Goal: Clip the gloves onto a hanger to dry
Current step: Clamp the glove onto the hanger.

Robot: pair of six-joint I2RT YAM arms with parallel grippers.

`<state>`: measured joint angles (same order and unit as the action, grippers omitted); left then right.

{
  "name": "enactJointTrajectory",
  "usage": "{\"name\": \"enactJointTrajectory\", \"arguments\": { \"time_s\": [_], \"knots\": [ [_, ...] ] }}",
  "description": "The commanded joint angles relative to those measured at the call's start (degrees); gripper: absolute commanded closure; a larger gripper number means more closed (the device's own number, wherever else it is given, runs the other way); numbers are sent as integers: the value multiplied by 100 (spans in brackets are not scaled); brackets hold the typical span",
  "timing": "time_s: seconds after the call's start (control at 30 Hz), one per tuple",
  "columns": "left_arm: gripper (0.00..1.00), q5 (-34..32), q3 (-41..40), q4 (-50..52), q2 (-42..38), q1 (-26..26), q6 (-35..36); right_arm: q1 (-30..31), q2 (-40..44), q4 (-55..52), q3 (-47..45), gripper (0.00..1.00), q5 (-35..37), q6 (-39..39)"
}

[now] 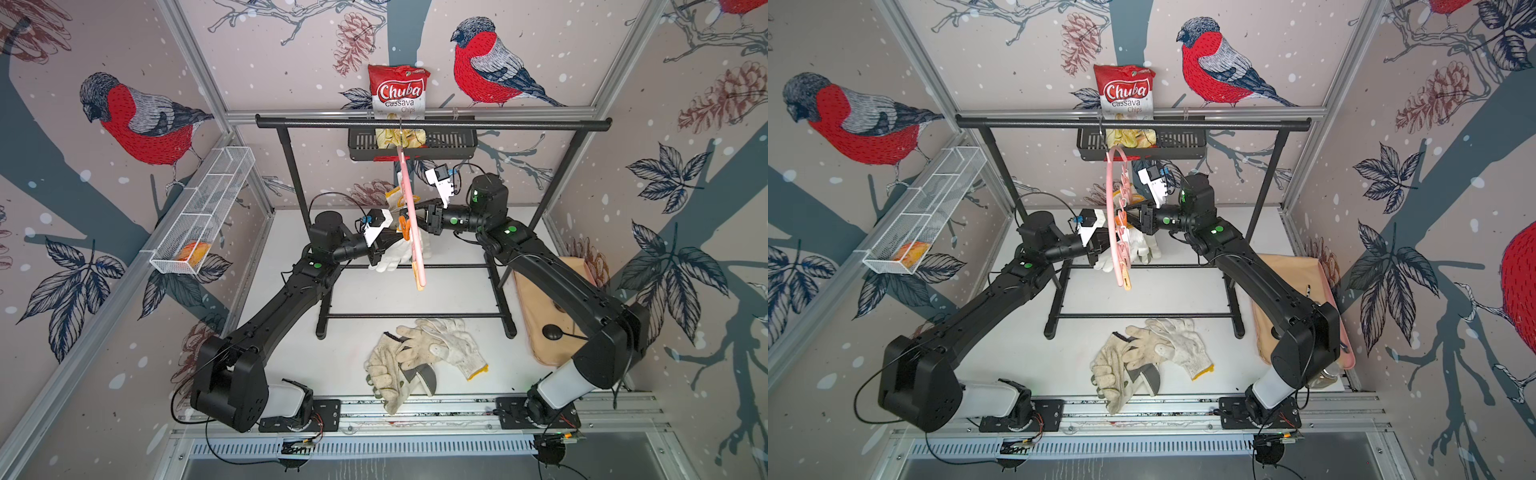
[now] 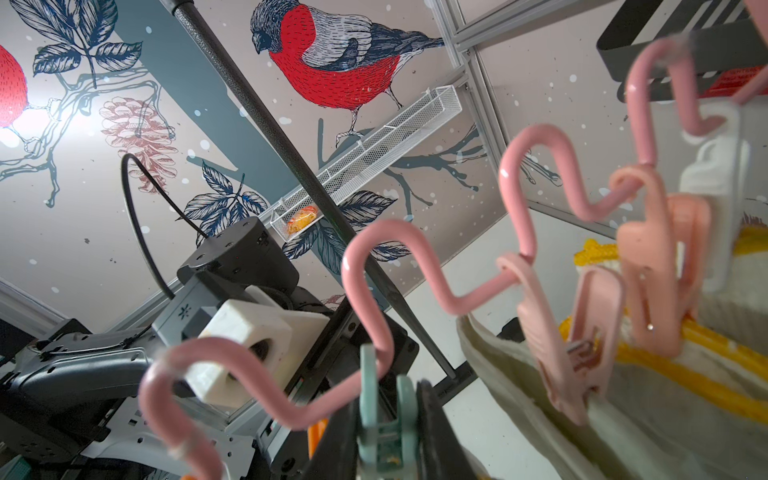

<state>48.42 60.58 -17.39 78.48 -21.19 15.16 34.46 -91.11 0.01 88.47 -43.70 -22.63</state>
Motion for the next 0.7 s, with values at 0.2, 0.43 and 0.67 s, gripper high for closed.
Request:
{"name": "enactJointTrajectory", "arguments": {
  "time_s": [0.2, 0.43, 0.67],
  "knots": [
    [100, 126, 149, -181, -59, 57, 30, -9, 22, 324, 4, 77, -103, 10],
    [100, 197, 222, -31, -130, 84, 118, -9, 23, 333, -29, 78, -95, 18],
    [100, 211, 230, 28, -231, 156, 163, -18, 23, 324, -40, 78, -108, 26]
  ]
}}
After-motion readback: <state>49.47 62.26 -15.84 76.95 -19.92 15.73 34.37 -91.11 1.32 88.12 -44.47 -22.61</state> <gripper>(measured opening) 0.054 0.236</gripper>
